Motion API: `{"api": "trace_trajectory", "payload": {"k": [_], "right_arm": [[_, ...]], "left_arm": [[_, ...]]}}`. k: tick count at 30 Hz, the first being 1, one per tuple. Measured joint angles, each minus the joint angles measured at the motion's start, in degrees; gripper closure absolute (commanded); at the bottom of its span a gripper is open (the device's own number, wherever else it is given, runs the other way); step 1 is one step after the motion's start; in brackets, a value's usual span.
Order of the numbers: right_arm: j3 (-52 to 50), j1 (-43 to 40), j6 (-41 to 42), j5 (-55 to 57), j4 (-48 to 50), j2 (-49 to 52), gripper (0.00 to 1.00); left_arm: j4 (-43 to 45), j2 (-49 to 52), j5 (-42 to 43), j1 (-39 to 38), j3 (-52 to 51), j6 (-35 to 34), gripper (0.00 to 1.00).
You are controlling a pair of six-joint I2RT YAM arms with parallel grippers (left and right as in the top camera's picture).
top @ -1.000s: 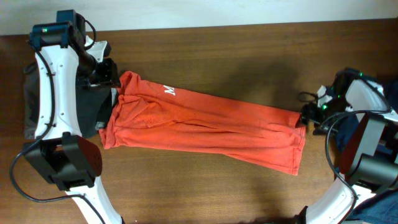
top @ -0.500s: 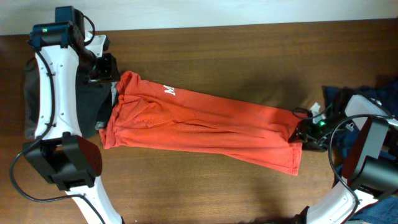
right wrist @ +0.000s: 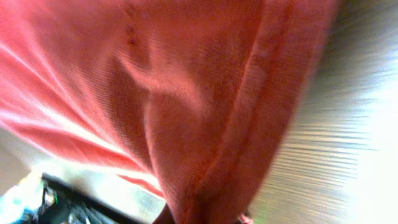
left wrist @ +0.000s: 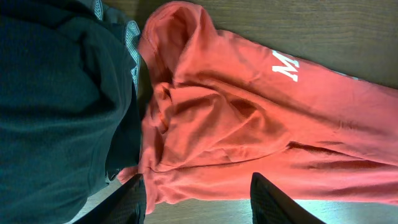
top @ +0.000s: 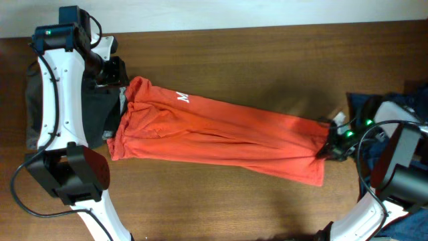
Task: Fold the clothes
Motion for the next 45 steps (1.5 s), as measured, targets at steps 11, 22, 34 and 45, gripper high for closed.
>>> {"api": "trace_trajectory", "payload": {"k": [11,22,34,45], "right_arm": [[19.8,-2.2,4.9,7.5,-9.1,-0.8,0.96],[19.9,28.1,8.5,7.8,-7.8,-0.8,0.96],[19.9,50.8,22.6,7.0,9.1,0.4,0.46],[19.9,46.9,24.3,6.2,7.2,1.1,0.96]], "left_arm": [[0.0,0.0,0.0,0.0,0.0,0.0,0.46],[0.0,-0.1,0.9,0.0,0.0,0.0,0.46],[0.0,-0.2,1.1,0.0,0.0,0.0,0.46],[-0.4,-0.2,1.1,0.0,0.0,0.0,0.46]]}}
